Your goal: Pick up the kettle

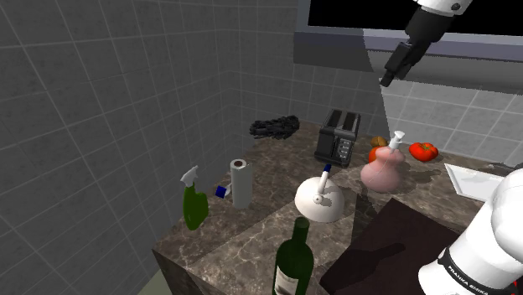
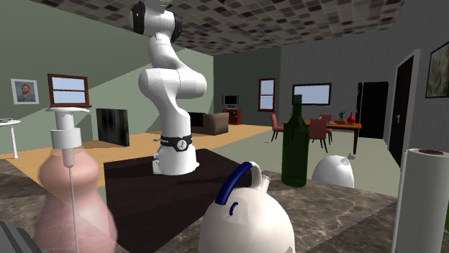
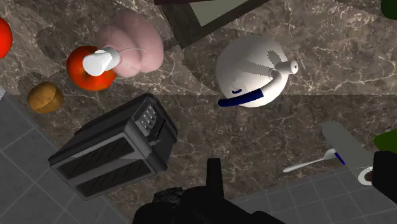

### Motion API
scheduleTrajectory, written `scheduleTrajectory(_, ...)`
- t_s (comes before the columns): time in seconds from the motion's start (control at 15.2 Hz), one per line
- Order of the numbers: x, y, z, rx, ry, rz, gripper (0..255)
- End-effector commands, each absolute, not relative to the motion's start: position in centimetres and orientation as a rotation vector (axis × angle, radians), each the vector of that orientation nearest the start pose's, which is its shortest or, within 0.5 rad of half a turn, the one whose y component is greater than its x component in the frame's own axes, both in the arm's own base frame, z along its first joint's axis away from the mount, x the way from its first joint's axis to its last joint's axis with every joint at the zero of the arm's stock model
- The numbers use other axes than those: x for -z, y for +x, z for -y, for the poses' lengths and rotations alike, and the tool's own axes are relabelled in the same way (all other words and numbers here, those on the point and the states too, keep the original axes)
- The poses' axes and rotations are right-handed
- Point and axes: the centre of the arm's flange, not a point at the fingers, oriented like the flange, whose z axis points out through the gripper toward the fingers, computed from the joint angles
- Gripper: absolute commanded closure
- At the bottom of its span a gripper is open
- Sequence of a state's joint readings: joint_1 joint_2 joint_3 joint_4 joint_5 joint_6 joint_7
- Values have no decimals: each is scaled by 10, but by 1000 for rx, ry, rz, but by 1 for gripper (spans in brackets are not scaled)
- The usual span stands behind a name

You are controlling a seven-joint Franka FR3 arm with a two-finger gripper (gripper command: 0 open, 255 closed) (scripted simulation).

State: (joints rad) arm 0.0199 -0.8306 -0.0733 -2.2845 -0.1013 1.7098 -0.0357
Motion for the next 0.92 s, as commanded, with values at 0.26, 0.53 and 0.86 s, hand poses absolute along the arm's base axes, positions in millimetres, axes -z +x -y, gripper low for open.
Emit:
scheduleTrajectory(0.26, -602, 321, 22, 372, -3159, -279, 0)
scheduleTrajectory(0.53, -553, 338, 9, 339, -3121, -555, 0)
scheduleTrajectory(0.86, -491, 361, -4, 293, -3039, -893, 0)
